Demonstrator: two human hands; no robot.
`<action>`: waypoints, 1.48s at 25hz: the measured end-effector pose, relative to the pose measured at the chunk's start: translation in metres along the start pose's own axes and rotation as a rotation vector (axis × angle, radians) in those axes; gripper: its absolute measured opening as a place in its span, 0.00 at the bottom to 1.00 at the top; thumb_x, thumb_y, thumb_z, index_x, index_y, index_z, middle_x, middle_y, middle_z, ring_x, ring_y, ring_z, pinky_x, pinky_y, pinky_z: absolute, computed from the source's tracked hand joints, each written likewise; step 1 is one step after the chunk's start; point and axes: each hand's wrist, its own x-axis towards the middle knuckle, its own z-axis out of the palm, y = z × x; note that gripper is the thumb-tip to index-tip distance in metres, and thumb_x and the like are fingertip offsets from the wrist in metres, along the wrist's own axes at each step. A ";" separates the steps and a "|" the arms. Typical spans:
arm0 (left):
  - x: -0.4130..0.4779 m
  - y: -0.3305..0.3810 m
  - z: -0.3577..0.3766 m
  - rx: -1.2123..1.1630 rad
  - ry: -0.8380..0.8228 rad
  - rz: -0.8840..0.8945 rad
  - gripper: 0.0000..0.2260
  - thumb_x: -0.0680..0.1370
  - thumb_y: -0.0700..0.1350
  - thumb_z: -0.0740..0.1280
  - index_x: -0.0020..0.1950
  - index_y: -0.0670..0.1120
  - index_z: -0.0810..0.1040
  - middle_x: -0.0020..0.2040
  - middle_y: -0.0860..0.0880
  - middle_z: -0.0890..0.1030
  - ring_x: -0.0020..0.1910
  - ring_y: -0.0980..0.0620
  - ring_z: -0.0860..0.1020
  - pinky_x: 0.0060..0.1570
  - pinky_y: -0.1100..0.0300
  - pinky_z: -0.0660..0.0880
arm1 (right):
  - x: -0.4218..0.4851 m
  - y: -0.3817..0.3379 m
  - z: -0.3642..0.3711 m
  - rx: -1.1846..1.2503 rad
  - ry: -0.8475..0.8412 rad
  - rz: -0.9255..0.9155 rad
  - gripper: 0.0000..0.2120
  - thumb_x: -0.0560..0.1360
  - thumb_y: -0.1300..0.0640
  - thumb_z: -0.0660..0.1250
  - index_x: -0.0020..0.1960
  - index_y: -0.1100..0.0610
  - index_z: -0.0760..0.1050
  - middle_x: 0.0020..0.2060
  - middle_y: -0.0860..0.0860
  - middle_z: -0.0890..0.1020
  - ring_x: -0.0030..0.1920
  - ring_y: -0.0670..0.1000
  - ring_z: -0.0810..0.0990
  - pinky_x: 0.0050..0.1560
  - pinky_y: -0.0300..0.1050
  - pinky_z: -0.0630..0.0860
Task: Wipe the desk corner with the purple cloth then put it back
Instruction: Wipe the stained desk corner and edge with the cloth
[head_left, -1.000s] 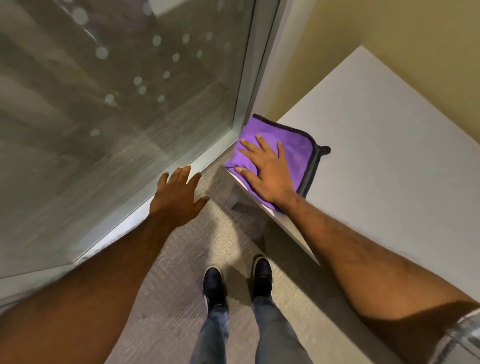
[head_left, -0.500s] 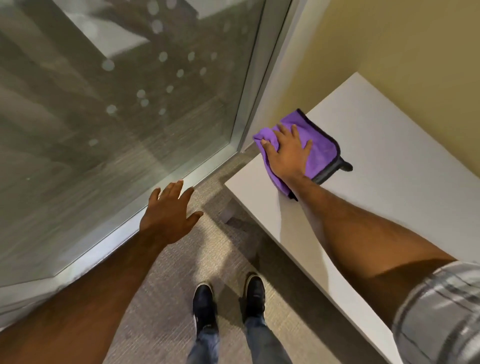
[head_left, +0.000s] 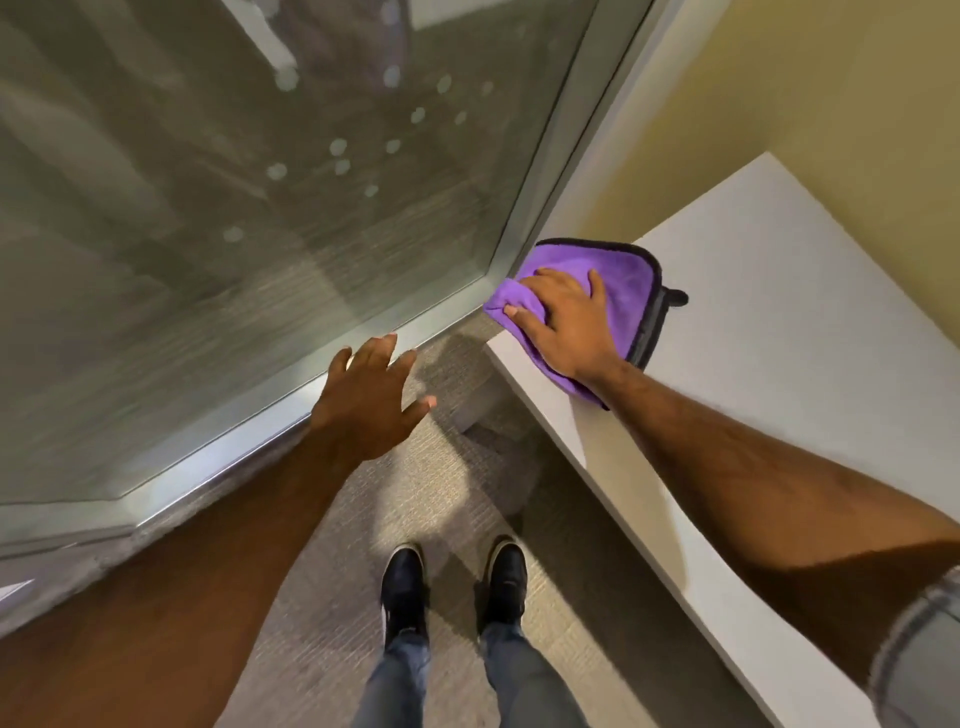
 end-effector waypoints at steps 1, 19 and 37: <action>-0.002 -0.002 0.002 -0.014 0.021 -0.008 0.31 0.77 0.63 0.58 0.75 0.47 0.65 0.77 0.41 0.63 0.77 0.44 0.60 0.74 0.41 0.54 | 0.001 -0.008 0.000 -0.013 -0.040 -0.060 0.22 0.78 0.40 0.58 0.64 0.52 0.76 0.63 0.51 0.80 0.68 0.53 0.73 0.74 0.67 0.50; -0.030 -0.015 0.020 0.012 0.037 -0.018 0.32 0.77 0.65 0.57 0.75 0.47 0.65 0.77 0.41 0.64 0.77 0.42 0.62 0.74 0.40 0.56 | -0.161 -0.006 0.020 0.034 0.222 0.164 0.20 0.80 0.47 0.60 0.71 0.48 0.69 0.72 0.51 0.72 0.75 0.55 0.65 0.73 0.71 0.57; 0.003 -0.058 0.031 0.143 -0.018 0.256 0.35 0.76 0.68 0.51 0.77 0.50 0.59 0.80 0.42 0.59 0.78 0.44 0.58 0.76 0.42 0.53 | -0.129 -0.056 0.078 -0.406 0.311 0.353 0.30 0.78 0.51 0.67 0.77 0.50 0.60 0.77 0.54 0.64 0.77 0.62 0.61 0.74 0.67 0.57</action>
